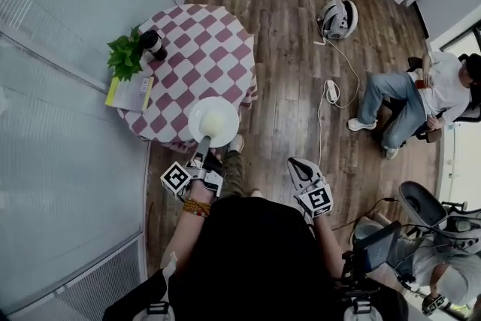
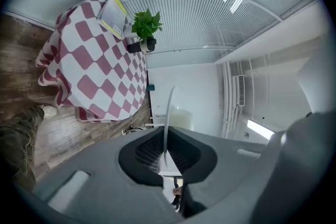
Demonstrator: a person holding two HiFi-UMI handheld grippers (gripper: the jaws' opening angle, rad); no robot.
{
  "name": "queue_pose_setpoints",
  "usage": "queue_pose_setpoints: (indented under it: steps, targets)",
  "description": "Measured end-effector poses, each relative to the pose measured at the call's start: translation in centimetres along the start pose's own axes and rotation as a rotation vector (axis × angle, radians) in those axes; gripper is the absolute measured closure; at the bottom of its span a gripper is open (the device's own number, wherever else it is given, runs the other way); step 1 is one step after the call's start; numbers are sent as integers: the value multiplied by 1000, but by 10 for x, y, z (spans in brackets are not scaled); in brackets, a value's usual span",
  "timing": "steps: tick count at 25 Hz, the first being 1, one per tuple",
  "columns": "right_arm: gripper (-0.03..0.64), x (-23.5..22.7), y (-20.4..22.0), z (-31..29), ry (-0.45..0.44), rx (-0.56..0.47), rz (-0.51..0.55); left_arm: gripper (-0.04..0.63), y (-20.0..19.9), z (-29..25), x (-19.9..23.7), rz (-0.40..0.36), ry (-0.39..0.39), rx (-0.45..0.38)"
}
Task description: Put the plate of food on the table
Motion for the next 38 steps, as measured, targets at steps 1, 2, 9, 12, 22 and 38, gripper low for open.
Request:
queue_pose_setpoints:
  steps: [1, 2, 9, 12, 22, 38]
  targets:
    - [606, -3, -4, -7, 5, 3, -9, 575, -8, -12, -2, -13, 10, 8]
    - [606, -7, -8, -13, 6, 11, -13, 575, -16, -23, -3, -27, 22, 13]
    - [606, -33, -24, -45, 26, 89, -51, 575, -61, -96, -2, 19, -5, 31]
    - [606, -38, -28, -57, 64, 108, -71, 575, -85, -124, -1, 14, -12, 42]
    - [606, -64, -38, -58, 263, 141, -152, 575, -134, -239, -2, 3, -32, 74]
    - [606, -66, -41, -31, 699, 195, -287, 575, -185, -405, 29, 4, -152, 96]
Point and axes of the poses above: the fingertips, and each gripper's own axes: z backward along the fingers, x to its left, y out of its underside, the point moved 10 cm from there along z, backward along the fingers, and after that the axes turned 6 degrees about -y, right-handed, at the moved point
